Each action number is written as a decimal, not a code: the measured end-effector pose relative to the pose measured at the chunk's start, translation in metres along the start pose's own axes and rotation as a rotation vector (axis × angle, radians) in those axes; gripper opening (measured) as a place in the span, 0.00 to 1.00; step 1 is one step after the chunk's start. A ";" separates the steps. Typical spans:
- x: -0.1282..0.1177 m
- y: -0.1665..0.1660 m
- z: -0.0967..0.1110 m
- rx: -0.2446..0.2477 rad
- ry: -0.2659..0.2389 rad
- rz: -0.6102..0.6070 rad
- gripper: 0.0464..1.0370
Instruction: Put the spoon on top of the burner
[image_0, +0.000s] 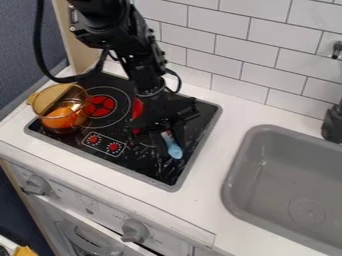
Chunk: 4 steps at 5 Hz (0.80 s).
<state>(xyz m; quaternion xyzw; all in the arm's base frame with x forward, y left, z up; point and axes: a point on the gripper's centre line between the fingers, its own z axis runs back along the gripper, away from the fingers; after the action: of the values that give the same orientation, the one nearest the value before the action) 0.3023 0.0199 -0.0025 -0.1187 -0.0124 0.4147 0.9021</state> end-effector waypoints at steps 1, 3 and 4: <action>0.020 0.017 0.008 -0.008 -0.020 0.091 0.28; 0.044 0.035 0.018 -0.013 -0.063 0.176 0.28; 0.044 0.034 0.019 -0.013 -0.064 0.173 0.28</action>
<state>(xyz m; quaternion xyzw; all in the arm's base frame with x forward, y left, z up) 0.3037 0.0782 0.0047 -0.1118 -0.0338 0.4944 0.8614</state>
